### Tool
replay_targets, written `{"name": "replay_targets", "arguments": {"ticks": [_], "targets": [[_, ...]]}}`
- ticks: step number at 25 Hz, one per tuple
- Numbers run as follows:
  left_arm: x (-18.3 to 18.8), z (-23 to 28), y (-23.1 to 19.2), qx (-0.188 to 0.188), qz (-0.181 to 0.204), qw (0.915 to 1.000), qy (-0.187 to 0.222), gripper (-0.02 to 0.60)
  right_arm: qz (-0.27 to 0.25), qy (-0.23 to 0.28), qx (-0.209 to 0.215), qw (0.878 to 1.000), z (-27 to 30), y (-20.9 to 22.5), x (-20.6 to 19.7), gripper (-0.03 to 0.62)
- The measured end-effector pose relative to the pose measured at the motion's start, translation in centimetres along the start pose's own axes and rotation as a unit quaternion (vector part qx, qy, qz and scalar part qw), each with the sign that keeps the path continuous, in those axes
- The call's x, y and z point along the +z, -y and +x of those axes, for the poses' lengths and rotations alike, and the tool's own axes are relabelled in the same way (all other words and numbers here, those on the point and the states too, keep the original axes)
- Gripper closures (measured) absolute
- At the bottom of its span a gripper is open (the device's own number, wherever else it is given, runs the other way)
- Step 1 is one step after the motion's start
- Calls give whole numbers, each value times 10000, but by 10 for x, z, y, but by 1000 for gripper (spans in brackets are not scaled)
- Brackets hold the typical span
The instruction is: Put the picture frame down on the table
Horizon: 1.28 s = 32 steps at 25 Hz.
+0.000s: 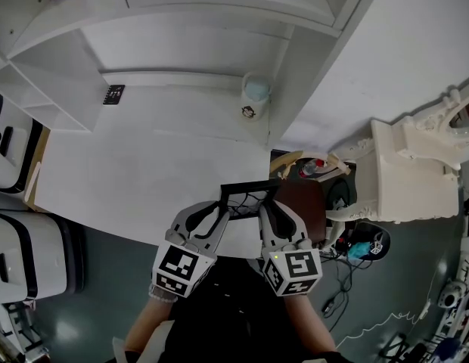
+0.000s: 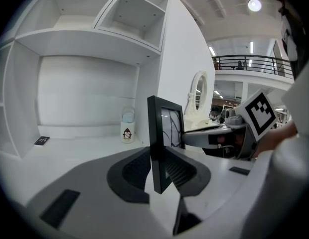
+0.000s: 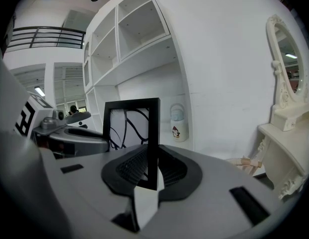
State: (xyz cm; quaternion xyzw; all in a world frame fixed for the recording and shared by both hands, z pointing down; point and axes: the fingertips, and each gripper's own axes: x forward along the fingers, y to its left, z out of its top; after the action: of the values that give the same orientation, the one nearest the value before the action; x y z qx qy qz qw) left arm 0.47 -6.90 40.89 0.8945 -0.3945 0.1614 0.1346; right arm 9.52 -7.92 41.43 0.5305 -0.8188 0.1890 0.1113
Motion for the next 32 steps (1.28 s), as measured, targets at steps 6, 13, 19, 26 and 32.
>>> {"name": "replay_targets", "arguments": {"ticks": [6,13,19,26,32], "targets": [[-22,13,-5,-68,-118,9993,-354,492,101,-282,-11,9996,11,6,-22,528],[-46,33,-11,-176,-207,9972,-694,492,229,-598,-74,9979,24,17,-48,528],[-68,53,-15,-283,-271,9939,-1032,492,386,-895,-118,9952,36,29,-71,528],[-90,71,-21,-320,-366,9897,-1344,493,526,-1185,-118,9915,50,38,-93,528],[-105,83,-29,-290,-475,9863,-1554,494,544,-1440,-41,9881,62,43,-107,528]]}}
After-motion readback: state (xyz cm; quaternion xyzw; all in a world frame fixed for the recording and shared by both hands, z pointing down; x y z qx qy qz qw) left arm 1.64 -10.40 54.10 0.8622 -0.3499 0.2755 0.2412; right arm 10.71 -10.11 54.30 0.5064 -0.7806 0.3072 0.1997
